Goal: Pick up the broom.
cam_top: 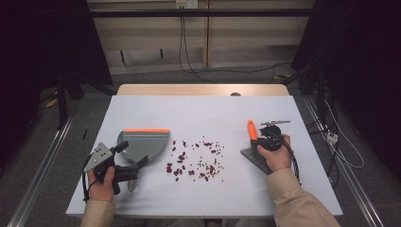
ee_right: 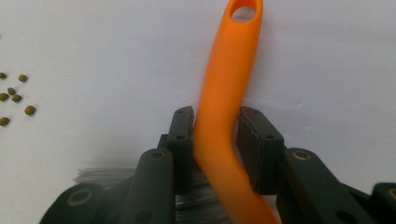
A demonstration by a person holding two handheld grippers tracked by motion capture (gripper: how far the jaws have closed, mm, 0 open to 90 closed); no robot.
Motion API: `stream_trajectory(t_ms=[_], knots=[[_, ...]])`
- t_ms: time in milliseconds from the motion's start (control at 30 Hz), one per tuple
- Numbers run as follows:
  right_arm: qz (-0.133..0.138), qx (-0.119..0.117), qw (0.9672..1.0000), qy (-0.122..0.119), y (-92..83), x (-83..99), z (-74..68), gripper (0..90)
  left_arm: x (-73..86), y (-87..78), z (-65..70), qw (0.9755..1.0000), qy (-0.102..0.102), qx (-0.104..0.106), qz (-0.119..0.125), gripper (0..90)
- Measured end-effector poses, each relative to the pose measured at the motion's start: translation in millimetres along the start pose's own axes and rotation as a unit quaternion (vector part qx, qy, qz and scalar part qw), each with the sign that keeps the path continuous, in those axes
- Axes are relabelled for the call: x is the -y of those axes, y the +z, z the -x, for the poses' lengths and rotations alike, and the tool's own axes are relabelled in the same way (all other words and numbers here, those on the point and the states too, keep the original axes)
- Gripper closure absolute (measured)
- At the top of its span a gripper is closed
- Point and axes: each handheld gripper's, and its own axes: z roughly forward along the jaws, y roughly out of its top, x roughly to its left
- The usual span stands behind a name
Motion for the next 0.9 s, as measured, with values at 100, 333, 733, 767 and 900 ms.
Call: stream_trajectory(t_ms=[100, 333, 733, 767, 900], knots=[[-0.002, 0.013, 0.9997, -0.02, -0.5, -0.9, -4.4, 68.3, -2.7, 0.8, 0.9, 1.0, -0.002, 0.0, 0.004, 2.5], [0.019, -0.033, 0.9993, -0.004, -5.7, -1.9, 3.6, 69.1, -9.1, 3.5, 2.1, 0.9999, -0.003, -0.005, 0.009, 2.6], [0.118, -0.078, 0.99, 0.004, -37.8, -5.7, -2.0, 70.6, -16.2, 10.1, 10.3, 0.9999, 0.0, 0.002, 0.013, 2.6], [0.118, -0.078, 0.99, 0.004, -37.8, -5.7, -2.0, 70.6, -17.8, 11.1, 11.5, 0.9999, 0.003, 0.005, 0.012, 2.6], [0.158, -0.093, 0.983, 0.011, -51.2, -2.1, -1.7, 71.0, -23.7, 15.3, 19.0, 0.9998, 0.001, 0.011, 0.014, 2.7]])
